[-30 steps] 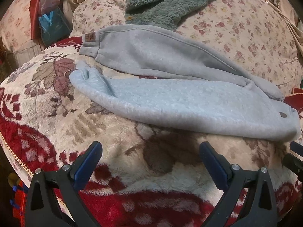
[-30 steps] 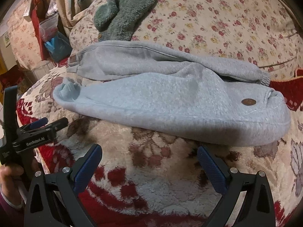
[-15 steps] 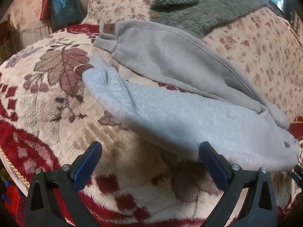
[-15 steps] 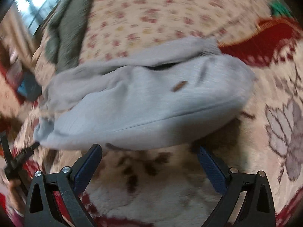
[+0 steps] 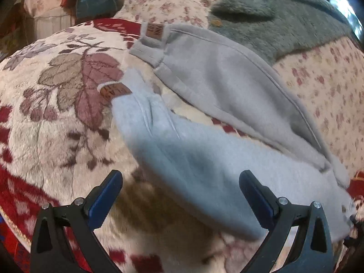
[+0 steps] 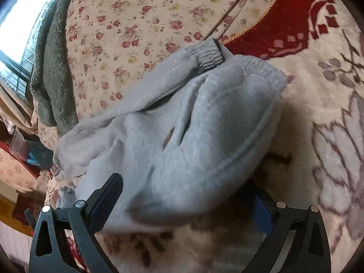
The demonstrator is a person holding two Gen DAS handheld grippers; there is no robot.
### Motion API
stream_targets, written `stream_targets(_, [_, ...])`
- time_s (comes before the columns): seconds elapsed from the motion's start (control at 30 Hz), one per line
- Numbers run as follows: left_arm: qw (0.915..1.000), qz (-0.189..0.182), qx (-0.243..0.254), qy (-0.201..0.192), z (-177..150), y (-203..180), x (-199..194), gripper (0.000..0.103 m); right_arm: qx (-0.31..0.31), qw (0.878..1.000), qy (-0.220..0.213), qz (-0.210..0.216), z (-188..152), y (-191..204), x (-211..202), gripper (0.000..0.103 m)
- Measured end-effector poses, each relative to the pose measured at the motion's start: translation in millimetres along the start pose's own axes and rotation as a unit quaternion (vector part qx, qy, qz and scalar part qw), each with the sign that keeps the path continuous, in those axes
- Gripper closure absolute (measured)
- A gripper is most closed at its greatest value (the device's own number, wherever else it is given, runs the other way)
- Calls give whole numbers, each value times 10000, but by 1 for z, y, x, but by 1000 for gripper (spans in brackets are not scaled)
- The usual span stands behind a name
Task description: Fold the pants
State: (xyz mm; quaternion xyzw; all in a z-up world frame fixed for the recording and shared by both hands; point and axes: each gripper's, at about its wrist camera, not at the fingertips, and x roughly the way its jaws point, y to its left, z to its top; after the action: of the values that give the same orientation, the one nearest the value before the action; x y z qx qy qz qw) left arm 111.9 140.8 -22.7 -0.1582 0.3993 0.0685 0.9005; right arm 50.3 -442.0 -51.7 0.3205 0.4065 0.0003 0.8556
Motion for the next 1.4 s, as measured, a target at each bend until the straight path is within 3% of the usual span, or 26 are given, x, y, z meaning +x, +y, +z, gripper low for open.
stream_targets(0.03, [10000,48,-52,0,4,3,5,1,-101,9999,-27,-95,1,1,4,33])
stream_targets(0.13, [9997,117,-151,118,12,9,20,1,-19,10000,-83,-24,5,-4,9,48])
stream_targets(0.3, [9995,307,-33,106,13,11,30,1,-57,9999,-104,58,6,-7,7,56])
stream_targets(0.53, [9998,176,-65,51,14,16,32,4,-15,9995,-186,269,6,-9,6,71])
stream_targets(0.57, [9999,144,-39,52,14,16,32,23,29,9993,-190,321,6,-11,5,72])
stream_targets(0.6, [9998,171,20,87,14,14,32,57,61,9991,-191,361,6,-12,5,74])
stream_targets(0.63, [9995,237,100,157,13,12,33,71,106,9988,-199,432,6,-13,4,76])
stream_targets(0.8, [9997,84,220,87,7,5,21,91,286,9965,-298,726,8,-15,-5,80])
stream_targets(0.97, [9996,-177,199,52,-1,6,-5,92,256,9946,-425,912,10,-12,-25,81])
stream_targets(1.4, [9987,-188,262,383,-45,28,-34,92,-27,9943,-372,997,-20,-11,-94,82])
